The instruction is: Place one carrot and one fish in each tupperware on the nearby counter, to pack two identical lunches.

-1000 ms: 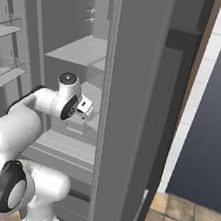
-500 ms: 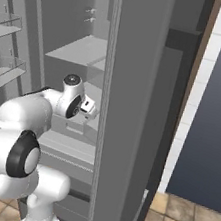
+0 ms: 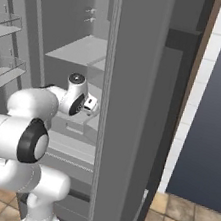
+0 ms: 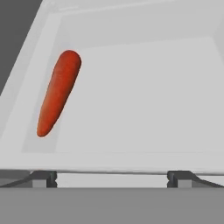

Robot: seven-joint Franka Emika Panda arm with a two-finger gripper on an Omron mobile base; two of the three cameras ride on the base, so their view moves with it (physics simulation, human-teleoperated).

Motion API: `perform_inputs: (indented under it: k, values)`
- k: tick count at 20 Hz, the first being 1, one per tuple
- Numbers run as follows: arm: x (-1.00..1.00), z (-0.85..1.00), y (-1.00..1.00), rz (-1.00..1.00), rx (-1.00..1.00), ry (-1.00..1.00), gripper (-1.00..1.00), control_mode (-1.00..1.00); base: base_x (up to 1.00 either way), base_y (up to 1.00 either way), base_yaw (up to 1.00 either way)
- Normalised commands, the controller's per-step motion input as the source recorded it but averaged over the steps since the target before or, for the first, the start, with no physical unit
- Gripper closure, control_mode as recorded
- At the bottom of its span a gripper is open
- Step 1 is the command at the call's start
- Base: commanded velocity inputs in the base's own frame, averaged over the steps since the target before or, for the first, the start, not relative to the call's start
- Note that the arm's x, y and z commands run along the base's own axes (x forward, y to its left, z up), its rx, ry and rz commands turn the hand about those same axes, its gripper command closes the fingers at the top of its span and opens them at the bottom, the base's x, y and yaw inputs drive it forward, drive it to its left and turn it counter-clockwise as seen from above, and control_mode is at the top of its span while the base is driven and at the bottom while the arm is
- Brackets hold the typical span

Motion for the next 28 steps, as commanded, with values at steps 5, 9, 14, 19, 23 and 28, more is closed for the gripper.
perform_inputs:
  k: [5,9,14,19,23,28]
  values:
    - [0.17,-0.08,0.00,0.09,0.00,0.00,-1.00,-1.00,0.00,0.00,0.00]
    - [0.12,-0.01,0.00,0.08,0.00,0.00,-1.00,-1.00,0.00,0.00,0.00]
    - [0.15,-0.03,0.06,0.03,0.00,0.00,-1.00,-1.00,0.00,0.00,0.00]
    - [0.13,-0.02,0.18,0.00,0.00,0.00,-1.00,-1.00,0.00,0.00,0.00]
    - [0.13,-0.04,0.21,0.00,0.00,0.00,-1.00,-1.00,0.00,0.00,0.00]
    - [0.19,-0.13,0.15,0.00,0.00,0.00,-1.00,-1.00,0.00,0.00,0.00]
